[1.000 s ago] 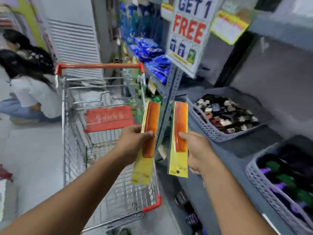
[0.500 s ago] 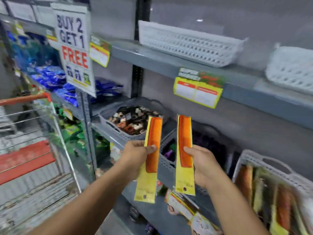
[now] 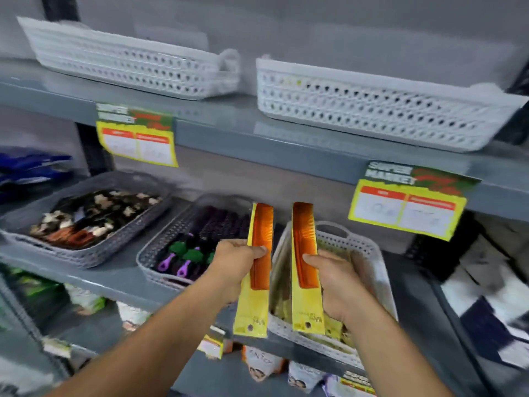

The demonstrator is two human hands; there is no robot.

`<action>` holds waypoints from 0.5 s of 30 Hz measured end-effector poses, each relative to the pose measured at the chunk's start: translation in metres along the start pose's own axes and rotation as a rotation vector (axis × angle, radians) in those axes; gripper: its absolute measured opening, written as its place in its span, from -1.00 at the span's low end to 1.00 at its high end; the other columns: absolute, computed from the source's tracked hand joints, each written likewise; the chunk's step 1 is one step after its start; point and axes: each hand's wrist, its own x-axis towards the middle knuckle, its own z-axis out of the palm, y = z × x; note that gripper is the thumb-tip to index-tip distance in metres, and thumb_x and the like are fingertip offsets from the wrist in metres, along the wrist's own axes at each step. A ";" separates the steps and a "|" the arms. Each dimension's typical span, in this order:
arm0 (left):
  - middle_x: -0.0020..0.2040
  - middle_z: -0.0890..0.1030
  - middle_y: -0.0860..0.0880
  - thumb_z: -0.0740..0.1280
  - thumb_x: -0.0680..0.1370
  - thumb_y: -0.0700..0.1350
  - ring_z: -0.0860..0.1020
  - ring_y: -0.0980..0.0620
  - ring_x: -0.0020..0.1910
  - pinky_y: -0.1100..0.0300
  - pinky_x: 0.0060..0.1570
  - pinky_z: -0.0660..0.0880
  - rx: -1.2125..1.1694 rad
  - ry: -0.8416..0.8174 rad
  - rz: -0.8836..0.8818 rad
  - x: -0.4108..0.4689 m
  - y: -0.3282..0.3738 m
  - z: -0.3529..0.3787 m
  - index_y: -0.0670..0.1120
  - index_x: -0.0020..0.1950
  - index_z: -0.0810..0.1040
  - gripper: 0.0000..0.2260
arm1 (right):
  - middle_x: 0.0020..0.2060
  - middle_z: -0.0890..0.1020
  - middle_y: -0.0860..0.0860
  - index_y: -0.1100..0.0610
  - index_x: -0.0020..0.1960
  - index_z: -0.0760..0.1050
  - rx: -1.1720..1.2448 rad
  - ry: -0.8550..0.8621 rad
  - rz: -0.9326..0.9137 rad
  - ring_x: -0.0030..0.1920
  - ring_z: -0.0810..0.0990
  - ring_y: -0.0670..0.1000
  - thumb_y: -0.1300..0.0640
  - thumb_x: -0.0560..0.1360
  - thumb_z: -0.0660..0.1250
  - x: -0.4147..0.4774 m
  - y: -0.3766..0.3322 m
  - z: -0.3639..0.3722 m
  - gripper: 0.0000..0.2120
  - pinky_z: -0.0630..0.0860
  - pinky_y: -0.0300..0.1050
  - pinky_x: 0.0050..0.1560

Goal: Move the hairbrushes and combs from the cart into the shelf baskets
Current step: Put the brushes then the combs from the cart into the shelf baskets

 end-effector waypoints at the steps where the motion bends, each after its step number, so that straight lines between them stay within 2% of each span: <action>1: -0.27 0.62 -0.20 0.40 0.49 -0.34 0.59 -0.13 -0.32 0.04 -0.25 0.58 0.009 -0.009 -0.004 0.003 -0.003 0.010 -0.25 -0.17 0.60 -0.95 | 0.10 0.61 0.28 0.26 0.33 0.42 0.001 0.018 0.005 0.05 0.61 0.28 0.24 0.54 0.29 0.003 0.001 -0.008 -0.63 0.54 0.26 0.07; 3: -0.20 0.63 -0.24 0.40 0.47 -0.35 0.61 -0.16 -0.25 -0.02 -0.14 0.61 0.042 -0.014 -0.014 0.011 -0.011 0.031 -0.27 -0.15 0.60 -0.98 | 0.17 0.58 0.31 0.27 0.33 0.42 -0.023 0.052 0.007 0.13 0.59 0.30 0.23 0.54 0.29 0.010 0.006 -0.025 -0.63 0.49 0.31 0.16; 5: -0.12 0.64 -0.29 0.40 0.44 -0.35 0.63 -0.21 -0.15 -0.10 -0.03 0.59 0.084 -0.003 -0.031 0.020 -0.019 0.048 -0.30 -0.10 0.59 -0.94 | 0.14 0.60 0.31 0.28 0.24 0.47 -0.078 0.096 -0.004 0.12 0.59 0.29 0.22 0.54 0.29 0.019 0.011 -0.038 -0.71 0.48 0.30 0.19; 6: -0.12 0.63 -0.28 0.38 0.44 -0.35 0.61 -0.20 -0.16 -0.06 -0.04 0.57 0.118 0.002 -0.038 0.024 -0.024 0.057 -0.31 -0.09 0.59 -0.92 | 0.12 0.61 0.29 0.28 0.22 0.48 -0.103 0.121 -0.008 0.10 0.60 0.27 0.21 0.55 0.29 0.024 0.015 -0.044 -0.73 0.48 0.29 0.19; 9: -0.24 0.50 -0.18 0.28 0.49 -0.34 0.44 -0.09 -0.24 0.04 -0.17 0.41 0.211 0.030 -0.053 0.037 -0.035 0.077 -0.27 -0.15 0.50 -0.96 | 0.11 0.62 0.22 0.21 0.28 0.46 -0.182 0.156 -0.043 0.10 0.60 0.23 0.19 0.56 0.28 0.037 0.024 -0.056 -0.69 0.50 0.27 0.18; 11: -0.33 0.42 -0.11 0.22 0.53 -0.33 0.38 -0.05 -0.30 0.11 -0.24 0.33 0.285 0.052 -0.063 0.045 -0.041 0.090 -0.26 -0.18 0.46 -0.90 | 0.09 0.63 0.15 0.15 0.31 0.44 -0.243 0.205 -0.075 0.07 0.61 0.19 0.19 0.54 0.30 0.046 0.030 -0.064 -0.66 0.54 0.20 0.14; 13: -0.36 0.40 -0.07 0.20 0.54 -0.32 0.37 -0.01 -0.36 0.19 -0.39 0.28 0.350 0.085 -0.044 0.050 -0.045 0.099 -0.30 -0.03 0.53 -0.86 | -0.03 0.64 0.07 0.10 0.23 0.48 -0.311 0.243 -0.103 -0.02 0.62 0.13 0.20 0.53 0.30 0.054 0.034 -0.067 -0.73 0.58 0.11 0.04; 15: -0.34 0.45 -0.06 0.18 0.54 -0.32 0.38 0.04 -0.39 0.22 -0.49 0.25 0.397 0.065 -0.025 0.053 -0.048 0.106 -0.24 -0.05 0.56 -0.84 | -0.13 0.63 0.00 0.06 0.15 0.50 -0.353 0.263 -0.110 -0.11 0.62 0.07 0.20 0.53 0.29 0.060 0.037 -0.071 -0.79 0.59 -0.02 -0.10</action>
